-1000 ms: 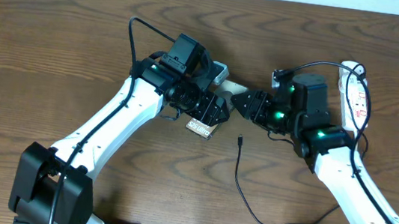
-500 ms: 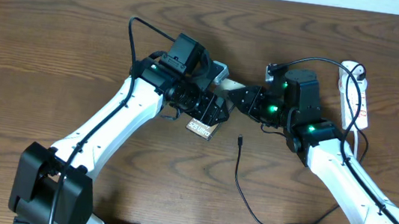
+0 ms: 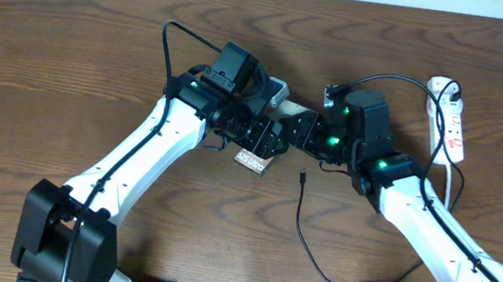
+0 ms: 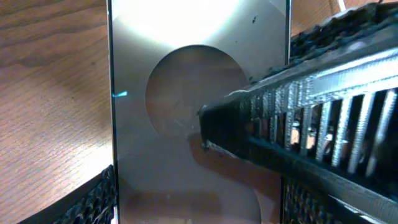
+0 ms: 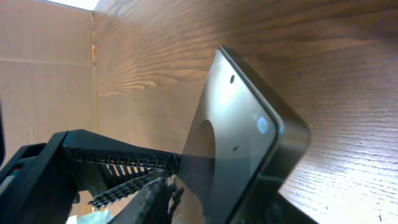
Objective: Plug charger to phone and switch on socket
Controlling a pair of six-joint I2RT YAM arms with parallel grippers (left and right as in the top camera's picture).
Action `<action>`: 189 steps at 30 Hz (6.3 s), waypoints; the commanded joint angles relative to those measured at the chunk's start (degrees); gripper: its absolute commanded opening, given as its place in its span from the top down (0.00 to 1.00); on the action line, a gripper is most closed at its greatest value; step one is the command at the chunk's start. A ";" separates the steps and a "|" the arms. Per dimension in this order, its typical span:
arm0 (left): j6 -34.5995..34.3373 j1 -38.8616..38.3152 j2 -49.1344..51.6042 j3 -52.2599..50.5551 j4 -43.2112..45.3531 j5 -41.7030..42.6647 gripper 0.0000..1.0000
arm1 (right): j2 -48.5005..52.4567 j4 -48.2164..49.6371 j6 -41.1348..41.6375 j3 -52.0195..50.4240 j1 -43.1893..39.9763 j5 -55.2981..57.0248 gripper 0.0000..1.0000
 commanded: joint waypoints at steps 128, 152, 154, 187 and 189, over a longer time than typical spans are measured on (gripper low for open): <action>-19.32 -3.43 9.09 0.79 -2.62 -24.55 0.93 | 0.04 -31.61 -31.80 0.87 -5.51 11.30 0.41; -23.10 -3.43 15.37 0.74 -1.81 -24.20 0.93 | 0.04 -36.02 -30.08 0.87 4.09 18.47 0.38; -23.08 -3.23 14.73 0.79 -2.03 -22.12 0.93 | 0.04 -36.02 -30.08 0.87 4.09 18.45 0.33; -46.45 7.19 7.39 2.91 -36.59 47.52 0.93 | 0.04 -36.28 -21.51 0.87 0.50 32.17 0.01; -46.38 7.19 7.39 2.91 -37.86 47.76 0.93 | 0.04 -36.28 -21.51 0.87 0.50 32.17 0.01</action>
